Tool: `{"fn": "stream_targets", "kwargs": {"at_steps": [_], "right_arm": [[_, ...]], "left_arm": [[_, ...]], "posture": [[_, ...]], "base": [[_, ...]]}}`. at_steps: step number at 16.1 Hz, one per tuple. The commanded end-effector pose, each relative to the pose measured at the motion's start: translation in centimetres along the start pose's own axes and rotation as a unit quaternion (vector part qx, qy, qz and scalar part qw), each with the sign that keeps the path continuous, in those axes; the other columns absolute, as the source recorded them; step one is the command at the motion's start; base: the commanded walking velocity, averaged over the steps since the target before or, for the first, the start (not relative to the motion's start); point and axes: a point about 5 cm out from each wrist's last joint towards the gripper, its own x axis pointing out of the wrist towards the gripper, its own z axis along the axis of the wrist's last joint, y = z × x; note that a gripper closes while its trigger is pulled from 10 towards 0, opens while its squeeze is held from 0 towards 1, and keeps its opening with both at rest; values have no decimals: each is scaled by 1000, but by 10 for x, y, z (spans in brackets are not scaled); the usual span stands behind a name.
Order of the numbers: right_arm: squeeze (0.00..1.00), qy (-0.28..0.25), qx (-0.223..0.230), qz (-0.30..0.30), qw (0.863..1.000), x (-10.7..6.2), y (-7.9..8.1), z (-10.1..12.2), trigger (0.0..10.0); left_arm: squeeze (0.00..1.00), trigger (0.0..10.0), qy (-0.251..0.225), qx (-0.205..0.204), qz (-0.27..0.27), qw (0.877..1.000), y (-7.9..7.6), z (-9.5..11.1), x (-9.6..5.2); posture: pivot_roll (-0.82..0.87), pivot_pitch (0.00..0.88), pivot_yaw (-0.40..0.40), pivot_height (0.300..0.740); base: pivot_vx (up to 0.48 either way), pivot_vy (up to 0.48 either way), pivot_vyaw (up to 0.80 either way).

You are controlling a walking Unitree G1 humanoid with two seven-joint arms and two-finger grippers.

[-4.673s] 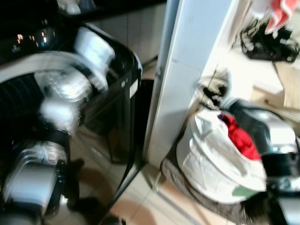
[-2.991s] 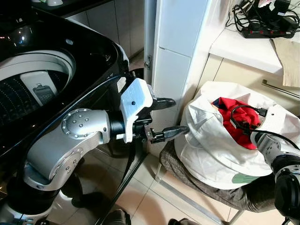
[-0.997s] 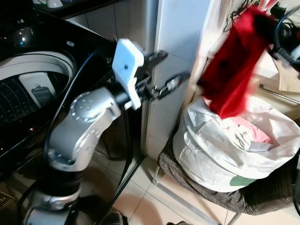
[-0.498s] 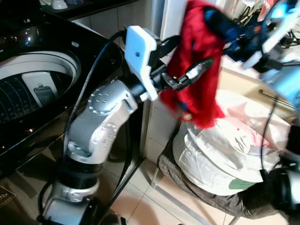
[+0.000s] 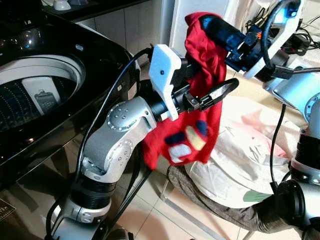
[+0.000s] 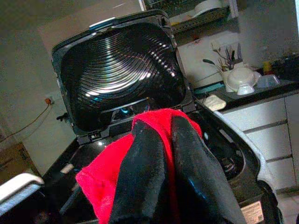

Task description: Clothes washing

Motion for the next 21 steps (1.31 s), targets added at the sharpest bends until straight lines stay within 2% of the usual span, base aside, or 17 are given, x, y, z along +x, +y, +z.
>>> {"fn": "stream_targets", "kwargs": {"at_steps": [1, 4, 8, 11, 20, 21], "right_arm": [[0, -11, -12, 19, 1000, 2, 10, 9, 0], [0, -11, -9, 20, 1000, 3, 11, 8, 0], [0, -10, -8, 22, 1000, 3, 12, 7, 0], [0, -9, -7, 22, 1000, 3, 12, 7, 0], [0, -8, -4, 25, 1000, 5, 14, 5, 0], [0, -9, -5, 26, 1000, 5, 15, 4, 0]], "left_arm": [[0, 0, 22, 7, 12, 1000, 2, -6, 2], [0, 0, 52, 35, 32, 998, 10, -11, -1], [0, 0, 66, 47, 70, 994, 20, -15, -4], [0, 0, 55, 46, 94, 993, 27, -12, -6], [0, 0, 36, 53, 104, 992, 32, -9, -9], [0, 0, 32, 66, 118, 990, 38, -6, -11]], "posture": [[-17, 0, -87, 740], [-17, 0, -86, 740], [-17, 0, -87, 740], [-17, 0, -86, 740], [-18, 0, -89, 740], [-18, 0, -88, 740]], "base": [[0, 0, 0], [0, 0, 0], [0, 0, 0], [0, 0, 0], [0, 0, 0], [0, 0, 0]]}}
